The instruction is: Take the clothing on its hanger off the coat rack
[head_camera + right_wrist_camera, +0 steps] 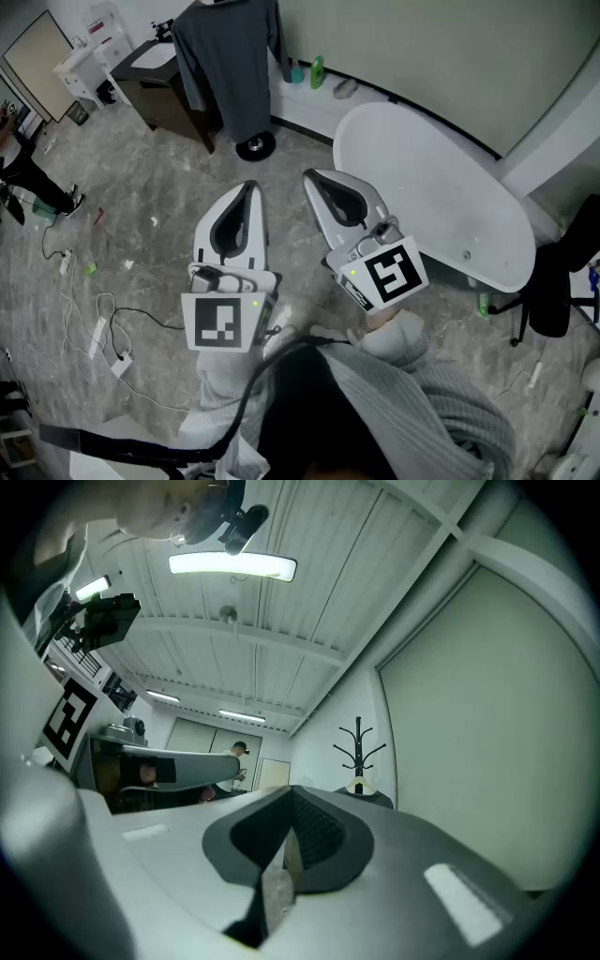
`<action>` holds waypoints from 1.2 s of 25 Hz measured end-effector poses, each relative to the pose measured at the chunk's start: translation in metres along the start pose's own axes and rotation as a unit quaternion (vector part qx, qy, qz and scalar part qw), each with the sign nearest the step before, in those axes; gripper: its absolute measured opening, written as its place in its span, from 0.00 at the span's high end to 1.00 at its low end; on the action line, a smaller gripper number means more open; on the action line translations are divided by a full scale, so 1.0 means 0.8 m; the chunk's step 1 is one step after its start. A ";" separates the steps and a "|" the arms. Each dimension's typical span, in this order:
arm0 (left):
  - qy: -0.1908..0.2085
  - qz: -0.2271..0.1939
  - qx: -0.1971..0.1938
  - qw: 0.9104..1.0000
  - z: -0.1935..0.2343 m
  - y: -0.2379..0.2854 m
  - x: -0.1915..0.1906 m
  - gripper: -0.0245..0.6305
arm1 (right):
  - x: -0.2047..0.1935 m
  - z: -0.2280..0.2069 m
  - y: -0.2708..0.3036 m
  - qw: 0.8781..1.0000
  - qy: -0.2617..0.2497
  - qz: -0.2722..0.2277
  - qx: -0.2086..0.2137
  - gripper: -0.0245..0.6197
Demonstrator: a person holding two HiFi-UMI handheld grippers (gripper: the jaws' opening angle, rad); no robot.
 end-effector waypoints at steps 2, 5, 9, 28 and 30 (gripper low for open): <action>-0.001 0.002 0.002 1.000 -0.002 0.002 -0.002 0.96 | -0.002 -0.004 -0.002 1.000 0.005 0.000 0.002 0.96; 0.002 0.001 0.004 1.000 -0.007 0.011 -0.005 0.96 | -0.006 -0.014 -0.003 1.000 0.011 0.000 0.009 0.96; 0.003 -0.002 0.009 1.000 -0.016 0.021 -0.015 0.96 | -0.014 -0.024 -0.002 1.000 0.013 0.008 0.025 0.96; 0.036 0.028 0.015 0.999 0.182 0.230 -0.105 0.96 | -0.117 -0.153 0.252 1.000 0.011 0.025 0.015 0.96; 0.042 0.018 0.009 0.999 0.226 0.273 -0.102 0.96 | -0.117 -0.177 0.311 1.000 0.004 0.013 0.007 0.96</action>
Point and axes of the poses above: the fingertips, and each gripper's own axes: y forward along the fingers, z to its left, x out of its top, the point moved 10 cm from there along -y, backward along the fingers, and after that the axes turned 2 degrees about -z, right-handed, at the moved point
